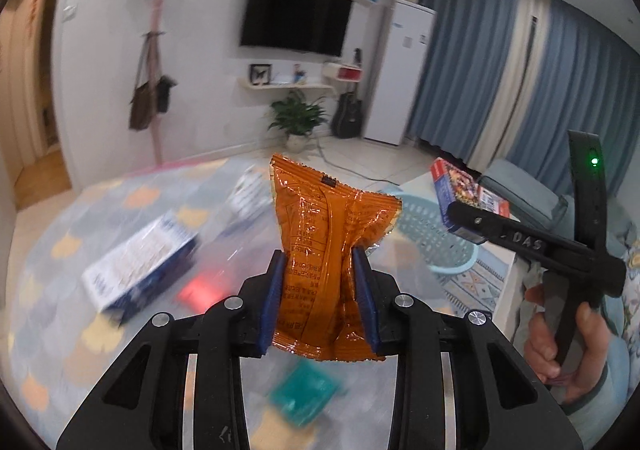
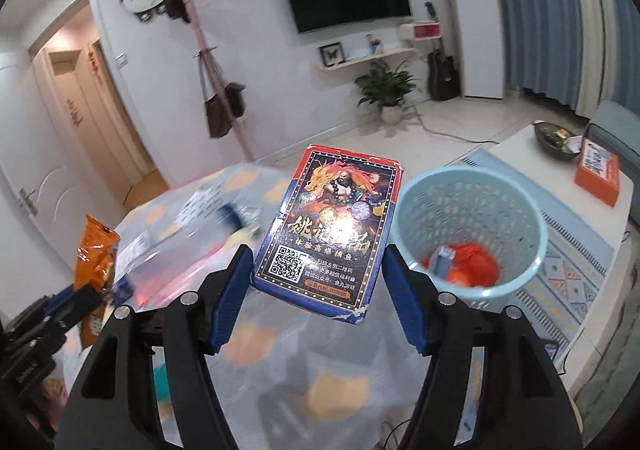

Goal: Collect trash
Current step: 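Carry box and packet over the basket and open both tools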

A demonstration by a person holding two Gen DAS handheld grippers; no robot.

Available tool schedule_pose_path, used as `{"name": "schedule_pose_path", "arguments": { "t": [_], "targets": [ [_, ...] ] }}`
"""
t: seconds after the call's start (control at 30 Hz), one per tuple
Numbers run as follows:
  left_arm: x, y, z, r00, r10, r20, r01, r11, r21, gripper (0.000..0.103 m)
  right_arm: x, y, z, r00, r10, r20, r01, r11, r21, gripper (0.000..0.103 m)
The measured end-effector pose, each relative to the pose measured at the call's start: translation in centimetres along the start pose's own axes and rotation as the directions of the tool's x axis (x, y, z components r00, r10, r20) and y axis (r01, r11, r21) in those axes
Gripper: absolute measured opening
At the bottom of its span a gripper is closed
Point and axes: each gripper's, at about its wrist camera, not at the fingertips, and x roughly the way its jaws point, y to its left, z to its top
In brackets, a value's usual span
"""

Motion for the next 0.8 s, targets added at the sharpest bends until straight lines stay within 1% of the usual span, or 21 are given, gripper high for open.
{"name": "schedule_pose_path", "arguments": {
  "t": [0.07,0.13,0.23,0.37,0.47,0.57,0.6,0.8],
  "targets": [
    [1.3,-1.4,1.4,1.000,-0.021,-0.010,0.021,0.999,0.028,0.032,0.4,-1.3,0.8,1.000,-0.020,0.011,0.020,1.000,0.017,0.063],
    [3.1,-3.1,3.0,0.998,-0.056,-0.030,0.058,0.997,0.056,0.032,1.0,-2.9,1.7,0.999,-0.042,0.020,0.041,0.998,0.038,0.063],
    [5.5,-5.5,4.7,0.995,-0.086,-0.053,0.090,0.992,0.088,0.032,1.9,-4.9,2.5,0.997,-0.069,0.025,0.067,0.996,0.065,0.063],
    [10.1,-8.4,6.9,0.987,-0.120,-0.103,0.131,0.986,0.103,0.032,3.9,-8.2,3.8,0.995,-0.103,0.011,0.101,0.989,0.111,0.063],
    [13.1,-9.7,7.6,0.982,-0.131,-0.135,0.144,0.985,0.093,0.032,5.9,-10.8,4.2,0.992,-0.125,-0.019,0.127,0.981,0.145,0.063],
    [17.0,-10.6,8.1,0.970,-0.156,-0.184,0.169,0.984,0.056,0.032,7.6,-13.1,4.1,0.988,-0.141,-0.056,0.149,0.973,0.176,0.063],
    [18.0,-10.8,8.1,0.969,-0.152,-0.193,0.165,0.985,0.052,0.032,8.3,-13.8,4.0,0.987,-0.146,-0.070,0.156,0.970,0.187,0.063],
    [22.7,-12.4,7.8,0.957,-0.157,-0.245,0.171,0.985,0.035,0.034,11.0,-17.0,2.9,0.978,-0.157,-0.140,0.187,0.952,0.240,0.063]
  ]
}}
